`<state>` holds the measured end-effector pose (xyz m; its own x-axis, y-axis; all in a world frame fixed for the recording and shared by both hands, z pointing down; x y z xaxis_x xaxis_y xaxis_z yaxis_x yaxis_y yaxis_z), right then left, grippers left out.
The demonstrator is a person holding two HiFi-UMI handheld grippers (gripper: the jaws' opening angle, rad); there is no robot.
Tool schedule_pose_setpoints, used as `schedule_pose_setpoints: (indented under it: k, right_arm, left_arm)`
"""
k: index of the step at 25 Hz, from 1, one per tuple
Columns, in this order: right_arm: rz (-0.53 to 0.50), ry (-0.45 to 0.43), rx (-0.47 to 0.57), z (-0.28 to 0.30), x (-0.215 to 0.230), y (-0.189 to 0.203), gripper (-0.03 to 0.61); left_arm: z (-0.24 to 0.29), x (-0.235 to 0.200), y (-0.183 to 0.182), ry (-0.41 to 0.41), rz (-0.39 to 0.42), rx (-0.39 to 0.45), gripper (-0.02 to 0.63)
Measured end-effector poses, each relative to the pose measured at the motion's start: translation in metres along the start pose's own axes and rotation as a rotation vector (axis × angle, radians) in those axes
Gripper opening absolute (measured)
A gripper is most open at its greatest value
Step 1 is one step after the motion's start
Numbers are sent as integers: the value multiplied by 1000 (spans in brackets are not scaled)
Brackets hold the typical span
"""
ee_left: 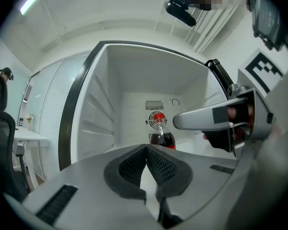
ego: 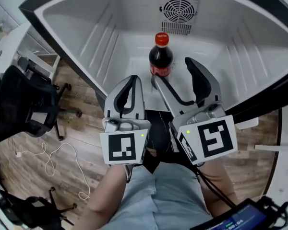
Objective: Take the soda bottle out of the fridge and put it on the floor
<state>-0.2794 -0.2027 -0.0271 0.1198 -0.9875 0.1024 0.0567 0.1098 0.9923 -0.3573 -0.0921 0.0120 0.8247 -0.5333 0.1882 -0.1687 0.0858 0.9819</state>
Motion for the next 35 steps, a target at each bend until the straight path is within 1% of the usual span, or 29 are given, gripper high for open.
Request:
schedule_pose_setpoints:
  k: [3,8,12,16,21,27,35]
  right_arm:
    - [-27,-13,-13,15,6,-4,327]
    - [-35,-33,-18,38,16,-18,325]
    - [-39,-62,-50,58,19,-28,324]
    - [-43,-83,-87,75,19,-28,320]
    - [-68,-85,-113,88,20,-26,291]
    - [-75,-132,-120,99,20,-25,264]
    - [-98,-140,-133,105,19,-27,199]
  left_arm:
    - [8,-3,5,-15,3,-11,11]
    - [18,-6,4,-33,-1,-26,11]
    - [25,-10,-3,-49,-13,-35,11]
    - [30,-12,-7,-63,-13,-31,11]
    - [32,-13,-2,-82,-22,-42,11]
    - [35,-14,3,-102,-20,-39,11]
    - [37,-17,4,-135,-33,-28,12]
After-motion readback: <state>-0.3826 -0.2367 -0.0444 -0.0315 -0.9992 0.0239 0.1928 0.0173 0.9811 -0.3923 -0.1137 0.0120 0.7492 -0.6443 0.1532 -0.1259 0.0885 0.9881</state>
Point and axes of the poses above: the fingertips, and each gripper's own axes: z forward along the fingers, x to its right, y out of its underside, the point moved 7 cm from there along -z, backward along the fingers, and after that the axes turned 9 degrees about z, right-handed, at the moved point
